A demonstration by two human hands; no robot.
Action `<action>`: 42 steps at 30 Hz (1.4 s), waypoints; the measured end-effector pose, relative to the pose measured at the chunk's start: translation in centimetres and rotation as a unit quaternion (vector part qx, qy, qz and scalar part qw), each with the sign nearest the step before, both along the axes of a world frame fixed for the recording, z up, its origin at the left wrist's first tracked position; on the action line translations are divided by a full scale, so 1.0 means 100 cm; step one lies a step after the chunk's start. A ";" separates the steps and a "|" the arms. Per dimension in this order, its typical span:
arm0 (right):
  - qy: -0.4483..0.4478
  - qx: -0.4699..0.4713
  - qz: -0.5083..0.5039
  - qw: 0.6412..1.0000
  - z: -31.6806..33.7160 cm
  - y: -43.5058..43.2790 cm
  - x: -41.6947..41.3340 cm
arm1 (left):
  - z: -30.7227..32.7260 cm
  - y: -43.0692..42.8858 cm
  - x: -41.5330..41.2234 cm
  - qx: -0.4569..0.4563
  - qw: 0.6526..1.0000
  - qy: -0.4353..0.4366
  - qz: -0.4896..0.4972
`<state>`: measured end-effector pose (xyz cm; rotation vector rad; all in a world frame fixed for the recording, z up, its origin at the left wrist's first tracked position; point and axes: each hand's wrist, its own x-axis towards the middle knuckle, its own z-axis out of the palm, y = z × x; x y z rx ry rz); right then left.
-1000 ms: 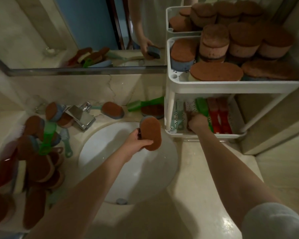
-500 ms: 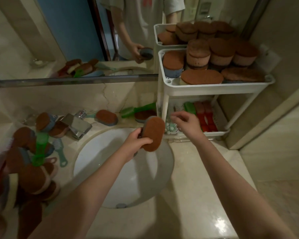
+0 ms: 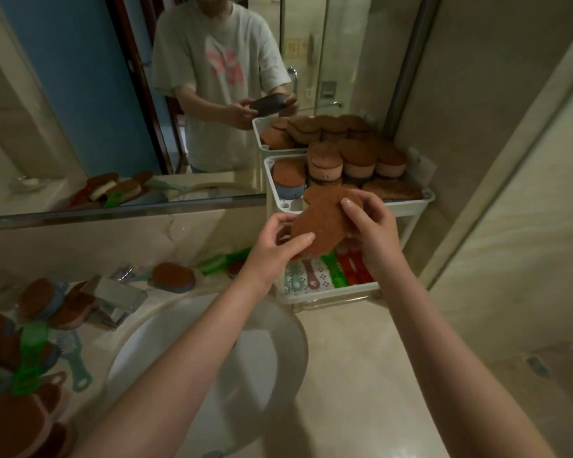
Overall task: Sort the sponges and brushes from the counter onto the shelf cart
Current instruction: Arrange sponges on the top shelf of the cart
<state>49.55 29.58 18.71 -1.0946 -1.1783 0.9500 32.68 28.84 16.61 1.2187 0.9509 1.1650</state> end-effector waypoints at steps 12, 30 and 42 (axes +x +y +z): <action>-0.388 0.166 -0.055 0.905 0.019 0.032 0.073 | 0.073 0.074 0.070 -0.023 0.994 0.102 0.026; -0.537 0.094 0.036 0.838 0.031 0.102 0.146 | 0.041 0.092 0.091 0.162 0.899 0.391 0.112; -0.510 0.143 -0.045 0.847 0.023 0.073 0.113 | 0.045 0.082 0.088 0.177 0.913 0.342 0.139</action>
